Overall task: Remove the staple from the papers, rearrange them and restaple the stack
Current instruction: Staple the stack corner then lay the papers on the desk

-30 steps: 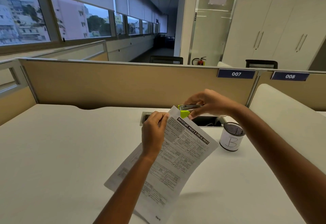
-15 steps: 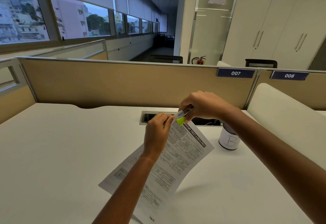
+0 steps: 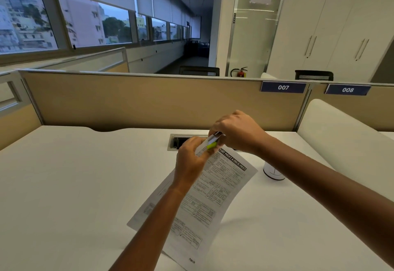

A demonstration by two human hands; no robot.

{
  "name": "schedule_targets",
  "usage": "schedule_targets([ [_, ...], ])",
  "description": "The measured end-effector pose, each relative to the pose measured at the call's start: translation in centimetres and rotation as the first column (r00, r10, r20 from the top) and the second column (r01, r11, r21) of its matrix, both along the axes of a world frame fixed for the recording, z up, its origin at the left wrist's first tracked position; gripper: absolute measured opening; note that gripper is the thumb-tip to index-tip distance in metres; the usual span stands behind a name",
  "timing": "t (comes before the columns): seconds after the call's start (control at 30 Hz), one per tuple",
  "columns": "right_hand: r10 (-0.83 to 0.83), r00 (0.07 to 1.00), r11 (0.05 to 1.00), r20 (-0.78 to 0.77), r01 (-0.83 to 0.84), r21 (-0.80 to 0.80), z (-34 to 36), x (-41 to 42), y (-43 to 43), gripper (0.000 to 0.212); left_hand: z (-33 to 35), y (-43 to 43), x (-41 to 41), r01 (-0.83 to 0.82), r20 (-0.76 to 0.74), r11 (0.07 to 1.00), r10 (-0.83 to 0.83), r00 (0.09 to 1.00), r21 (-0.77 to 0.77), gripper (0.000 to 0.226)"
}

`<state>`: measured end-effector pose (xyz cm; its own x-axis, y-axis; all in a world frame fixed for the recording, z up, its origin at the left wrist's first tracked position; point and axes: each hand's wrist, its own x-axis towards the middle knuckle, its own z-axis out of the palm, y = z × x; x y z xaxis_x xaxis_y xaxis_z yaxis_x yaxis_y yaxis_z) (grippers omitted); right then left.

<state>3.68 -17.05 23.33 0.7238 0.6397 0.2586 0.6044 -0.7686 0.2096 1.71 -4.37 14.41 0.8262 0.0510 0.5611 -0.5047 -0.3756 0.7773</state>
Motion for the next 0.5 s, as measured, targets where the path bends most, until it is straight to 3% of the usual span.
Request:
schedule_targets([
  [0.2, 0.031, 0.993, 0.998, 0.112, -0.038, 0.055, -0.8, -0.1, 0.0, 0.019, -0.2, -0.2, 0.0, -0.060, 0.046, 0.998, 0.061, 0.997, -0.033, 0.023],
  [0.33, -0.050, 0.998, 0.974, -0.044, 0.058, 0.218, -1.2, 0.2, -0.2, 0.026, 0.0, 0.5, 0.7, 0.030, -0.048, 0.999, -0.029, 0.998, 0.016, 0.026],
  [0.43, -0.052, 0.983, 0.838, -0.174, 0.138, 0.527, -2.1, 0.5, -0.8, 0.035, -0.4, 1.0, 1.0, -0.015, -0.064, 0.998, 0.012, 0.998, -0.055, 0.036],
  [0.5, -0.068, 0.966, 0.643, -0.251, 0.235, 0.729, -3.2, 0.8, -1.7, 0.035, -1.0, 1.3, 1.1, -0.114, -0.094, 0.984, 0.101, 0.990, -0.134, 0.027],
])
